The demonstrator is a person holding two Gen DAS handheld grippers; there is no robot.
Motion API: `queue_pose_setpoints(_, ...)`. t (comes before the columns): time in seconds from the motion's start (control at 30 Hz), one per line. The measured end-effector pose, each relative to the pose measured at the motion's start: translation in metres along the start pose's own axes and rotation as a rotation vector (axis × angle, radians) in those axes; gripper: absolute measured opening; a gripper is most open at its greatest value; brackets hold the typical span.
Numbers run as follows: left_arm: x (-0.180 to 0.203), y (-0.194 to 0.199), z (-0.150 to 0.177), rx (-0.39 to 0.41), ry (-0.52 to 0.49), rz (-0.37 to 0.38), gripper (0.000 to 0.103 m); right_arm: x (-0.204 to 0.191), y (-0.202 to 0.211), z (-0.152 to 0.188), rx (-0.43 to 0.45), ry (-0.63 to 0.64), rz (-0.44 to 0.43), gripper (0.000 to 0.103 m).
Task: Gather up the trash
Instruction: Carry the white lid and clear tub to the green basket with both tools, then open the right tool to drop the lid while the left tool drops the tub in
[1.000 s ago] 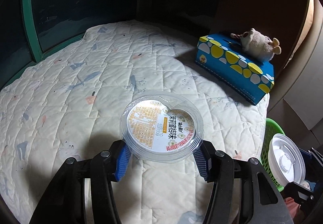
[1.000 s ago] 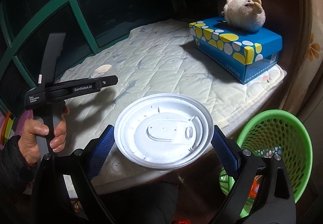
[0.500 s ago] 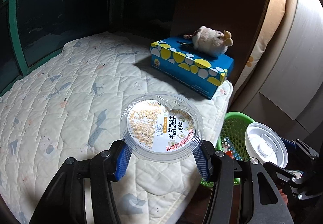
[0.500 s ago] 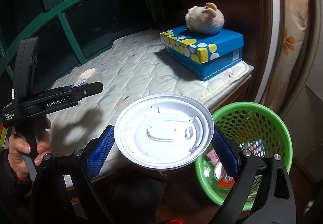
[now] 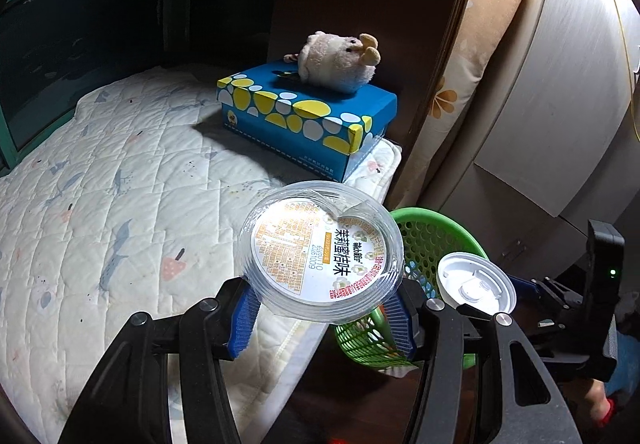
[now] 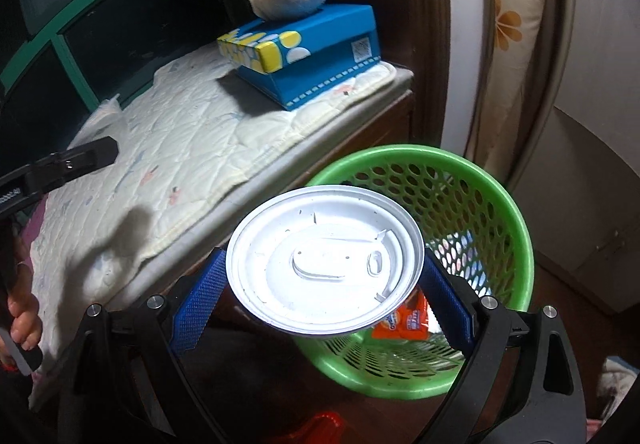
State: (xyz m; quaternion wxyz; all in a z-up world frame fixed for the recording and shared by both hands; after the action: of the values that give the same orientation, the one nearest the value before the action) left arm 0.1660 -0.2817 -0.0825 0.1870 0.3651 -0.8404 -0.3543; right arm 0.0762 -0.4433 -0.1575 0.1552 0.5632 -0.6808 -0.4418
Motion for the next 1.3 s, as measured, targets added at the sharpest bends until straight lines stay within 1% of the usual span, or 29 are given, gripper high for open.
queue_pose_setpoints(0.17, 0.009, -0.006, 0.0, -0.013, -0.014, 0.01, 0.053, 0.031, -0.026, 0.006, -0.076, -0.081, 0.023, 0.092)
queue_pose_setpoints(0.3, 0.015, -0.012, 0.002, -0.024, -0.021, 0.019, 0.053, 0.046, -0.053, 0.012, -0.146, -0.096, 0.055, 0.092)
queue_pose_setpoints(0.4, 0.016, -0.017, 0.004, -0.036, -0.027, 0.017, 0.053, 0.053, -0.069, 0.016, -0.187, -0.089, 0.09, 0.092)
queue_pose_setpoints(0.83, 0.014, -0.032, 0.007, -0.068, -0.015, 0.022, 0.053, 0.063, -0.113, 0.033, -0.325, -0.112, 0.145, 0.093)
queue_pose_setpoints(1.07, 0.017, -0.039, 0.009, -0.079, -0.014, 0.026, 0.053, 0.072, -0.119, 0.035, -0.342, -0.148, 0.151, 0.093)
queue_pose_setpoints(1.17, 0.018, -0.042, 0.011, -0.084, -0.013, 0.031, 0.053, 0.073, -0.121, 0.036, -0.348, -0.17, 0.133, 0.094)
queue_pose_setpoints(1.3, 0.022, -0.044, 0.012, -0.088, -0.018, 0.033, 0.053, 0.076, -0.122, 0.036, -0.334, -0.174, 0.134, 0.095)
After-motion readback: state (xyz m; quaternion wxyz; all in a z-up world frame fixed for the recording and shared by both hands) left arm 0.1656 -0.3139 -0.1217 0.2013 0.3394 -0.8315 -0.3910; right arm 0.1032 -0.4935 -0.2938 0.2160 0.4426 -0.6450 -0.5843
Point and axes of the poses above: each gripper's, at about its wrist camera, not at the fingertips, and y roughly against the way its jaws point, x to its right, z to its underside, the point moved 8 cm from there along -y, roughly the way its jaws point, and after that the axes turned 8 degrees about -y, right-handed, at the moved point
